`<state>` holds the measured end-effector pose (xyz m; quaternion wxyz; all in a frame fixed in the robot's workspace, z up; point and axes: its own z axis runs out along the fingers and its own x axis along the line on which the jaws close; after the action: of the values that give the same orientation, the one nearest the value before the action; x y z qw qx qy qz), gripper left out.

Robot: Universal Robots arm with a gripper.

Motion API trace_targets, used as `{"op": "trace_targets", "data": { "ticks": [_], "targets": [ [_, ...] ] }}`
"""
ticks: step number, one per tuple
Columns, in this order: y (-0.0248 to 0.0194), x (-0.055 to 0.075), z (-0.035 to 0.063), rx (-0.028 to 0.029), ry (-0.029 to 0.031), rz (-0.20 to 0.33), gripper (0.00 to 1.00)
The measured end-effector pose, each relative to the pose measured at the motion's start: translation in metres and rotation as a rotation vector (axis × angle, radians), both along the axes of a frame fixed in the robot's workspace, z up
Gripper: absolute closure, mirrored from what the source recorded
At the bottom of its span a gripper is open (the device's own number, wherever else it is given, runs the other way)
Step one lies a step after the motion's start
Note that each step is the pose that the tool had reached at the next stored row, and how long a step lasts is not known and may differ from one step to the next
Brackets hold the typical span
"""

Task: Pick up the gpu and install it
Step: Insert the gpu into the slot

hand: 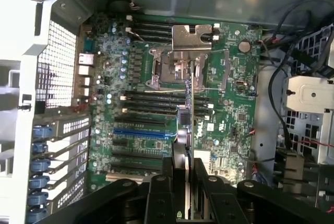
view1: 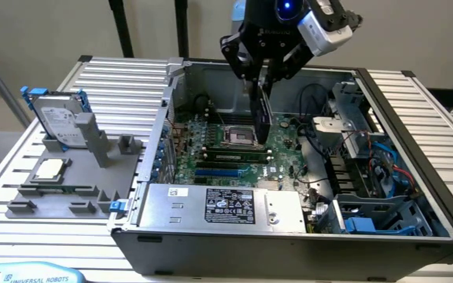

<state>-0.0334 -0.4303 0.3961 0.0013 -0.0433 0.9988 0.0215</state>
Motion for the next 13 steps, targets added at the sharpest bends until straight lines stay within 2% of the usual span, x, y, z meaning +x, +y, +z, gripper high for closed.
{"op": "trace_targets", "data": {
  "ticks": [13],
  "targets": [
    [0.0000,0.0000,-0.0090,0.0000,0.0000,0.235,0.73]
  ]
}}
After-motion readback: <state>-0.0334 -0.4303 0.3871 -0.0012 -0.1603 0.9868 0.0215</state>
